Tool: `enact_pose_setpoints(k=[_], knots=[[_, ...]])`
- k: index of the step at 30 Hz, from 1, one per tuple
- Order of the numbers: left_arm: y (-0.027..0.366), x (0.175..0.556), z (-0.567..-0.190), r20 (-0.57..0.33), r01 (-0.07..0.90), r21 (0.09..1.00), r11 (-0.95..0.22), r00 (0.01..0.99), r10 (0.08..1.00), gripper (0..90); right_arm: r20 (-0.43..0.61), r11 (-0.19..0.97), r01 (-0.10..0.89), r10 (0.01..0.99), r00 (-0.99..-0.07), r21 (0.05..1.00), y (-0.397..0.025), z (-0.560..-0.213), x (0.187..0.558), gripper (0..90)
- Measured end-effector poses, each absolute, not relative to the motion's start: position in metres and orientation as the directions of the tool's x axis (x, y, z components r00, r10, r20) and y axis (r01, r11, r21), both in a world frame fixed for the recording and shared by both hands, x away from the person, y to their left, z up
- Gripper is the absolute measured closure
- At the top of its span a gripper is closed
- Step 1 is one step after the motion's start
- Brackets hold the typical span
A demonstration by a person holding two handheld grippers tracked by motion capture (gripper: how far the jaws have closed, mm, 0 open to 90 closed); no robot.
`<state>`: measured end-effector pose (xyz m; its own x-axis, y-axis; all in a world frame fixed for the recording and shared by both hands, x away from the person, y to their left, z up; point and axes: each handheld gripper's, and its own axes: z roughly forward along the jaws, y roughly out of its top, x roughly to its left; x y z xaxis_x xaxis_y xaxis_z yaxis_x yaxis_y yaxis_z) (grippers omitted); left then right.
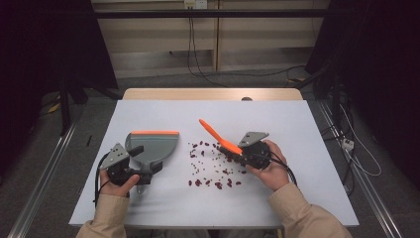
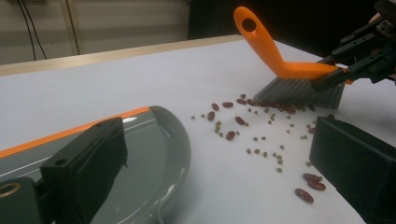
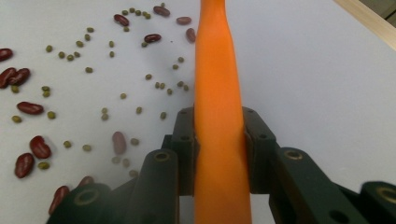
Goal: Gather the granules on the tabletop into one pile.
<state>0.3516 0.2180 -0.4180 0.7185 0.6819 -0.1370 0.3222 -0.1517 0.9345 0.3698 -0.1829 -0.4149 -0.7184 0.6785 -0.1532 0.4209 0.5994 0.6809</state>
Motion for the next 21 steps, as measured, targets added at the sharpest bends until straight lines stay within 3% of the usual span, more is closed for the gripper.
enact_pose_setpoints(k=[11,21], knots=[[0.218,0.351,-0.418,-0.137,0.323,0.934,-0.152,0.719,0.681,4.0,-0.152,0.579,0.367,0.659,-0.737,0.728,-0.187,-0.404,0.367,71.5],[0.218,0.352,-0.42,-0.15,0.337,0.93,-0.148,0.714,0.684,4.0,-0.162,0.555,0.331,0.661,-0.733,0.763,-0.195,-0.4,0.429,71.5]])
